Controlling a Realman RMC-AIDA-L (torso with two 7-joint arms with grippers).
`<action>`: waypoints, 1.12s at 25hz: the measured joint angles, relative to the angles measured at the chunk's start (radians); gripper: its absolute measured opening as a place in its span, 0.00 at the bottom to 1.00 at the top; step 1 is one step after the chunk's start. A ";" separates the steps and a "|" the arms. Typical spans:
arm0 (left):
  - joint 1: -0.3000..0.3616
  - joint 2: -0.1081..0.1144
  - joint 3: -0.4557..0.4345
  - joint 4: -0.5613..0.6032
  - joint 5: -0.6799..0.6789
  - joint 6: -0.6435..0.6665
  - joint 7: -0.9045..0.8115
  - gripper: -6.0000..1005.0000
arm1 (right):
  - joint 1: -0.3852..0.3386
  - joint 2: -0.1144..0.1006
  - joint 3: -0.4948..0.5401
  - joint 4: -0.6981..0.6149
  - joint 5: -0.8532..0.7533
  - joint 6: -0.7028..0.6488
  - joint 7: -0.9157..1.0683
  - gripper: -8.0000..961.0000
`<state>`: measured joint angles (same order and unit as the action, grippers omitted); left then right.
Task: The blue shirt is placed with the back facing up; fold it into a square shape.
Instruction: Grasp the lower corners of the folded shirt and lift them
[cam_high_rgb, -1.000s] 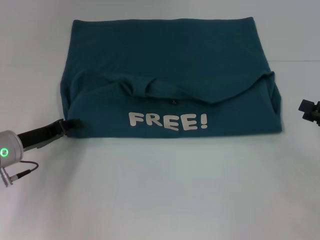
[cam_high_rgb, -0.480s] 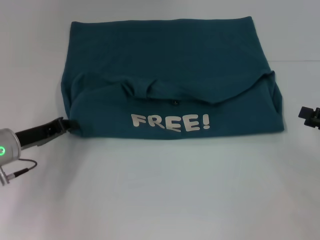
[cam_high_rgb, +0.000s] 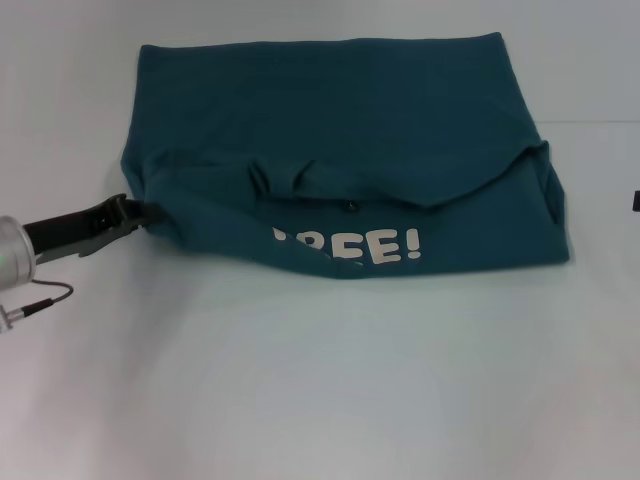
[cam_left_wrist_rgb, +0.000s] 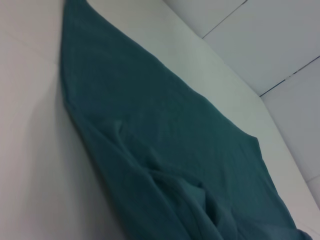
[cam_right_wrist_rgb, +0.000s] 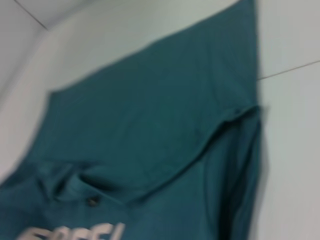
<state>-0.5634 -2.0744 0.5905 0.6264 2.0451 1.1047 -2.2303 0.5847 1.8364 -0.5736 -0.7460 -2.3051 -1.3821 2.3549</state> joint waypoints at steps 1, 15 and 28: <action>-0.008 0.001 0.002 -0.002 0.000 -0.005 -0.007 0.03 | 0.022 0.003 0.000 0.000 -0.038 0.009 0.004 0.61; -0.022 -0.011 0.003 -0.008 -0.003 -0.031 -0.018 0.03 | 0.156 0.078 -0.058 0.113 -0.212 0.188 0.006 0.60; -0.028 -0.022 0.003 -0.008 -0.007 -0.053 -0.012 0.03 | 0.167 0.089 -0.055 0.194 -0.205 0.267 0.020 0.58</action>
<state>-0.5917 -2.0961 0.5936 0.6182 2.0385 1.0514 -2.2420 0.7515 1.9258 -0.6288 -0.5520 -2.5103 -1.1148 2.3752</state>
